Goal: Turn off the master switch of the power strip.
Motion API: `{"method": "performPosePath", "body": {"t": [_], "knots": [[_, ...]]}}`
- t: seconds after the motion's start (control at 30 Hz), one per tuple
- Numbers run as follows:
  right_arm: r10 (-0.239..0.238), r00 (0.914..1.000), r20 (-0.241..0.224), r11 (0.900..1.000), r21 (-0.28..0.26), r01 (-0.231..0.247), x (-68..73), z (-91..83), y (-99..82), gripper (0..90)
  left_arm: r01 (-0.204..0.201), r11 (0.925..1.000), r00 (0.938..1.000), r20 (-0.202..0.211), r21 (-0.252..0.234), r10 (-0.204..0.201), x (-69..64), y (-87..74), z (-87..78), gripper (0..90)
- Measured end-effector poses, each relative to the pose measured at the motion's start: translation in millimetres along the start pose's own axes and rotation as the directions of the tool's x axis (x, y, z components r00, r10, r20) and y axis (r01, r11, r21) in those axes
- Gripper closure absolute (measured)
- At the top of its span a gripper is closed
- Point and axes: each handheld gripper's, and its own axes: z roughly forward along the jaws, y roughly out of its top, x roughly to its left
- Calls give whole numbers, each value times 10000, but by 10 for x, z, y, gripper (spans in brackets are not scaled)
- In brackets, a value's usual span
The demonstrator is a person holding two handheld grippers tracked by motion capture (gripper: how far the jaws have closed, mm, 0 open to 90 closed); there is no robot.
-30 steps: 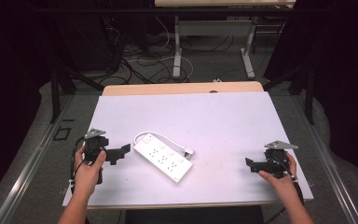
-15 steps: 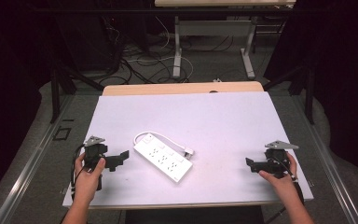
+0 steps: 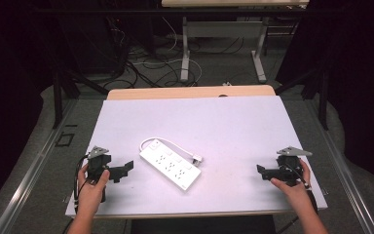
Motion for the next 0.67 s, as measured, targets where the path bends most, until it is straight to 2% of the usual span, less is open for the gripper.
{"method": "performPosePath", "body": {"t": [0.67], "knots": [[15, 10000, -31, 10000, 9, -15, 3, 4, -1, 17, -24, 9998, 10000, -3, 187, 24, 43, -55, 53, 5]]}}
